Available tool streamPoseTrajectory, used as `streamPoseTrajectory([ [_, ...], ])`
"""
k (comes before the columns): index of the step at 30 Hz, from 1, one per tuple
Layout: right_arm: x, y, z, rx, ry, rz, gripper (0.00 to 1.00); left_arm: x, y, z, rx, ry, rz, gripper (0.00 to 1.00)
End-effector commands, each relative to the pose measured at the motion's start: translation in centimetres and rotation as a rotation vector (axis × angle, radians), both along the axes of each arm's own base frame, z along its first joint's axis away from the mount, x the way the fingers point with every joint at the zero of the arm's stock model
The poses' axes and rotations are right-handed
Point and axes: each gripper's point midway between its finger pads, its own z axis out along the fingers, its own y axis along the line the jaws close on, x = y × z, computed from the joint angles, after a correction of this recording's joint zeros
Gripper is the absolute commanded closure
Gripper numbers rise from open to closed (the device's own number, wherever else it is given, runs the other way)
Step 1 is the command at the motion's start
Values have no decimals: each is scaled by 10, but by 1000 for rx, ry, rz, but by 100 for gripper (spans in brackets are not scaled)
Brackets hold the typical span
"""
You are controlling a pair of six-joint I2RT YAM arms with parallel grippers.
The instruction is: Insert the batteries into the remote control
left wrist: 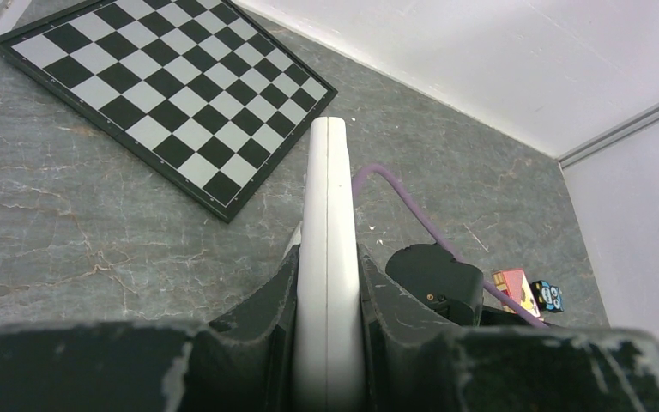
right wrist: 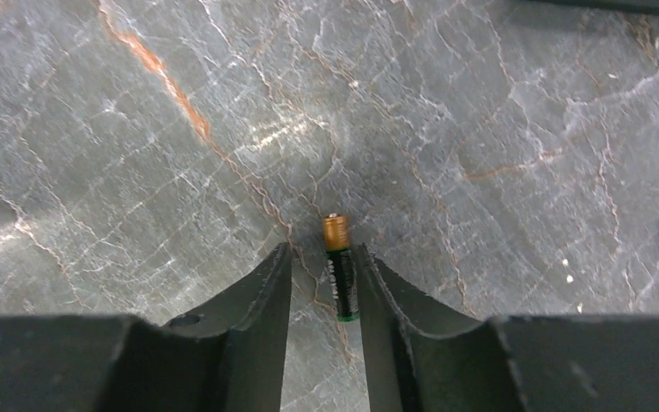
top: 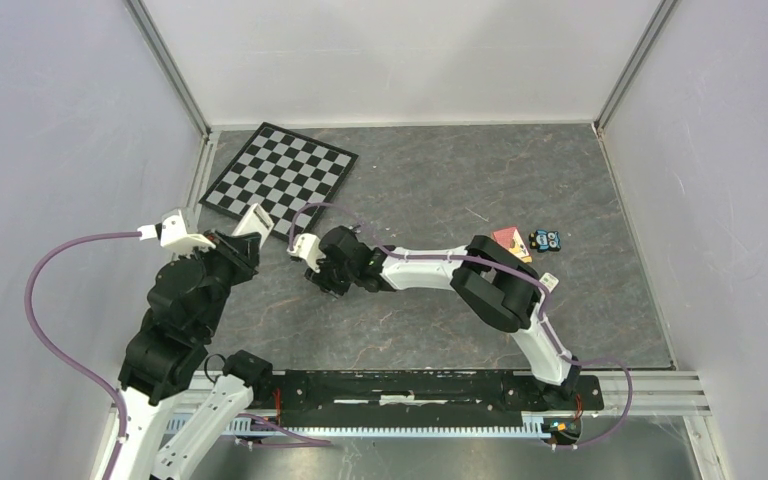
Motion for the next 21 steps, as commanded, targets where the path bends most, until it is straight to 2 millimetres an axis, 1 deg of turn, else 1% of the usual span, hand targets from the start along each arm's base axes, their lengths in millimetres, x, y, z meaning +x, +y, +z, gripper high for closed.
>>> streamPoseTrajectory([
  [1,2,1,-6,-49,1,21,63,-3,2,20,15,-53,-9,98],
  [5,4,-5,-10,-75,4,17,67,-3,1,20,12,-52,-13,98],
  [7,4,-9,-13,-89,12,23,71,-3,1,20,13,-51,-16,98],
  [9,1,-14,-16,-107,21,48,77,-4,0,21,12,-53,-18,98],
  [11,-1,-20,-18,-125,21,83,87,-3,0,20,13,-49,-19,98],
  [12,-5,-24,-19,-133,25,107,90,-4,0,20,13,-49,-22,98],
  [14,-9,-33,-16,-153,3,174,96,-4,-2,20,10,-47,-29,98],
  [16,-14,-46,-14,-183,-31,230,100,-3,-4,20,8,-44,-41,98],
  [19,-15,-65,-10,-241,-61,293,100,-1,-9,19,2,-32,-59,98],
  [21,-17,-79,-12,-300,-55,328,100,1,-12,19,-1,-26,-71,98],
])
